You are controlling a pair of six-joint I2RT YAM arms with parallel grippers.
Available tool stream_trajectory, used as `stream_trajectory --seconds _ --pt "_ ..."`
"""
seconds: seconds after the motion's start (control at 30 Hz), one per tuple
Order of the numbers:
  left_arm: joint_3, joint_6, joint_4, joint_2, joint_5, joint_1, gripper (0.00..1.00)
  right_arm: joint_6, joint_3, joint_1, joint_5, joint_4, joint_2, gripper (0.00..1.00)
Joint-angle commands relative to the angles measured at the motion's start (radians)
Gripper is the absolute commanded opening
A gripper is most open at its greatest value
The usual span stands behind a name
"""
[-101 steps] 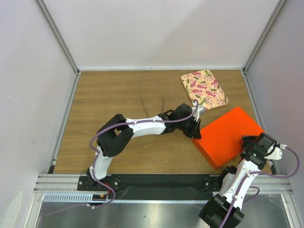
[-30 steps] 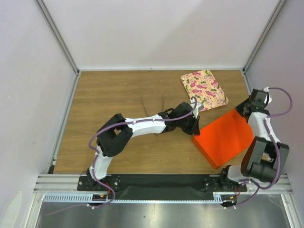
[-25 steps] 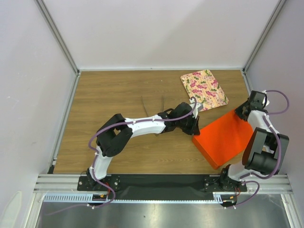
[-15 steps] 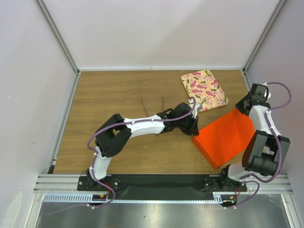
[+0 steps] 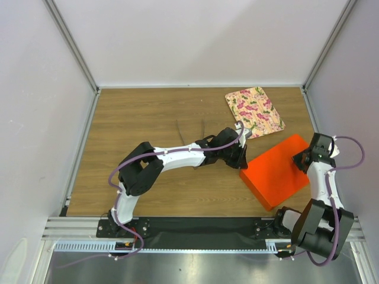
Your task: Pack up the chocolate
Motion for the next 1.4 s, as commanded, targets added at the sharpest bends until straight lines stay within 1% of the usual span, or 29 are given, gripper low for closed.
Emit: stream_trajectory --seconds 0.0,0.07,0.2,0.27,0.33,0.4,0.43,0.5,0.53,0.57,0.67,0.73,0.77,0.8,0.83,0.87,0.9,0.93,0.97,1.0,1.03,1.07,1.1,1.13,1.17,1.23,1.27,1.33,1.37 --pt "-0.005 -0.002 -0.042 -0.029 -0.019 0.005 0.09 0.031 -0.036 -0.016 0.008 -0.041 0.026 0.00" --pt "0.000 0.002 -0.047 -0.041 -0.022 0.005 0.09 0.033 -0.010 -0.016 0.009 -0.061 -0.001 0.00" --pt "0.020 0.009 -0.067 -0.070 -0.025 0.005 0.09 0.002 0.123 -0.005 0.005 -0.169 -0.083 0.00" --pt "0.030 0.013 -0.071 -0.090 -0.022 0.005 0.09 -0.009 0.156 0.001 -0.018 -0.206 -0.110 0.00" --pt "0.035 0.009 -0.070 -0.101 -0.014 0.005 0.09 -0.016 0.139 0.001 -0.085 -0.223 -0.149 0.00" --pt "0.041 -0.001 -0.061 -0.103 0.007 0.005 0.09 -0.012 0.092 -0.004 -0.087 -0.229 -0.166 0.00" --pt "0.043 -0.011 -0.058 -0.101 0.013 0.005 0.09 -0.004 0.034 -0.007 -0.087 -0.228 -0.175 0.00" --pt "0.043 -0.022 -0.048 -0.093 0.030 0.005 0.09 0.016 -0.025 -0.021 -0.090 -0.196 -0.205 0.00" --pt "0.043 -0.021 -0.053 -0.095 0.030 0.005 0.09 0.038 -0.067 -0.019 -0.118 -0.173 -0.213 0.00" --pt "0.044 -0.019 -0.059 -0.104 0.026 0.005 0.09 0.055 -0.077 -0.022 -0.121 -0.161 -0.218 0.00" --pt "0.059 0.005 -0.105 -0.144 -0.019 0.011 0.08 0.072 -0.053 -0.021 -0.116 -0.168 -0.189 0.00" --pt "0.057 0.019 -0.131 -0.217 -0.063 0.025 0.08 0.047 -0.014 -0.021 -0.138 -0.174 -0.167 0.00" --pt "0.047 0.022 -0.139 -0.246 -0.079 0.031 0.08 0.005 0.056 -0.012 -0.135 -0.199 -0.158 0.01" --pt "0.043 0.027 -0.157 -0.315 -0.091 0.048 0.10 -0.010 0.099 -0.004 -0.123 -0.222 -0.138 0.02" --pt "0.040 0.033 -0.172 -0.349 -0.120 0.059 0.12 -0.027 0.155 0.002 -0.120 -0.243 -0.130 0.05" --pt "0.035 0.038 -0.188 -0.384 -0.134 0.070 0.15 -0.045 0.258 0.013 -0.124 -0.283 -0.127 0.16" --pt "0.034 0.050 -0.226 -0.430 -0.152 0.094 0.21 -0.093 0.313 0.057 -0.133 -0.291 -0.127 0.23" --pt "0.034 0.059 -0.242 -0.513 -0.193 0.105 0.25 -0.111 0.358 0.085 -0.139 -0.295 -0.136 0.46" --pt "0.026 0.070 -0.257 -0.564 -0.209 0.119 0.36 -0.125 0.401 0.123 -0.158 -0.311 -0.143 0.60" --pt "0.023 0.097 -0.298 -0.607 -0.229 0.143 0.44 -0.171 0.477 0.201 -0.167 -0.312 -0.149 0.76" --pt "0.024 0.114 -0.320 -0.689 -0.250 0.151 0.52 -0.184 0.499 0.250 -0.169 -0.311 -0.170 0.99" --pt "0.026 0.137 -0.343 -0.725 -0.289 0.155 0.61 -0.191 0.515 0.290 -0.160 -0.297 -0.182 1.00" --pt "0.026 0.183 -0.385 -0.759 -0.327 0.160 0.76 -0.201 0.520 0.327 -0.125 -0.286 -0.198 1.00" --pt "0.024 0.202 -0.404 -0.830 -0.347 0.162 0.88 -0.199 0.510 0.407 -0.107 -0.268 -0.233 1.00" --pt "0.009 0.220 -0.433 -0.862 -0.391 0.162 1.00 -0.198 0.501 0.433 -0.095 -0.260 -0.248 1.00" --pt "-0.040 0.248 -0.453 -0.931 -0.442 0.162 1.00 -0.176 0.483 0.488 -0.086 -0.256 -0.279 1.00" --pt "-0.063 0.251 -0.466 -0.999 -0.483 0.162 1.00 -0.172 0.484 0.502 -0.092 -0.262 -0.288 1.00" --pt "-0.117 0.254 -0.463 -1.066 -0.508 0.162 1.00 -0.179 0.486 0.524 -0.151 -0.257 -0.305 1.00" --pt "-0.176 0.253 -0.449 -1.137 -0.523 0.162 1.00 -0.185 0.484 0.525 -0.178 -0.246 -0.333 1.00"
